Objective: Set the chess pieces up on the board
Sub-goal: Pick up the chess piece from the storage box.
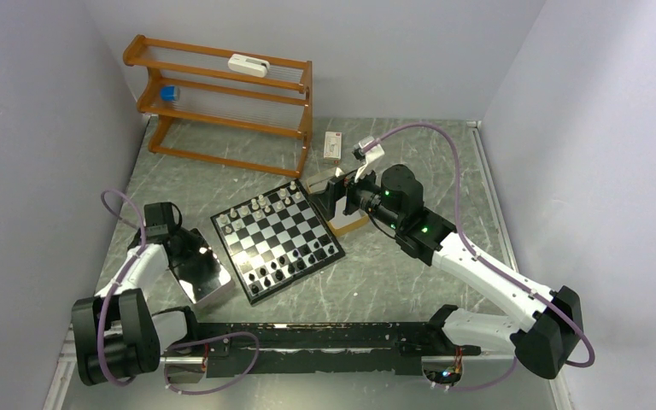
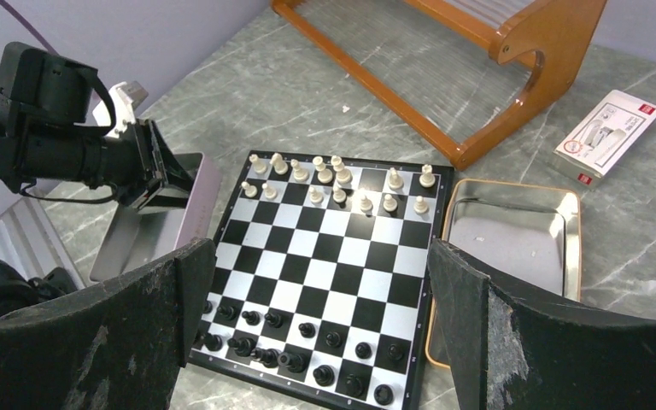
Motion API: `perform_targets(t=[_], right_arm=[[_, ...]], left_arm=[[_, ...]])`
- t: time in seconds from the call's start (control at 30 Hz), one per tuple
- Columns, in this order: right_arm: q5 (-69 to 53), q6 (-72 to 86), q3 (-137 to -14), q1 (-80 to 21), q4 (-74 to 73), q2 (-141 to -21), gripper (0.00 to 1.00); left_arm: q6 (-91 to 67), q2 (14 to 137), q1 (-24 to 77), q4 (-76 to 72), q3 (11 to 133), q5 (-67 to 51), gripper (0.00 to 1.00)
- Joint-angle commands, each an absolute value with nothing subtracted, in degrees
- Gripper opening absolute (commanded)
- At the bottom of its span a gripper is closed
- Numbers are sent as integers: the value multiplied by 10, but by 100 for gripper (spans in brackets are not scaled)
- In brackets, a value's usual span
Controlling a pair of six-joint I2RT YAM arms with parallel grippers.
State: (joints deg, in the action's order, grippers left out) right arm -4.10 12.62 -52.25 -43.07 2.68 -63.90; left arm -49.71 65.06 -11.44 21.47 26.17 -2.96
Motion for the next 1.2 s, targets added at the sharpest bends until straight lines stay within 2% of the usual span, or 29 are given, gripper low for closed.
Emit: perform_targets(t=[0.0,0.57,0.9,1.17], right_arm=[[-23,116,-515,-428,36,-624,100],[-29,113,-512,-428,39,-609,100],[-31,113,-515,-428,36,-610,100],[-31,112,-518,-428,38,-616,100]], left_arm=[[-490,663,-120,176,261,-47,33],[-480,654,-120,289,296,46,28],[-473,612,-120,215,283,-24,34],[-468,653,-120,190,279,-42,30]])
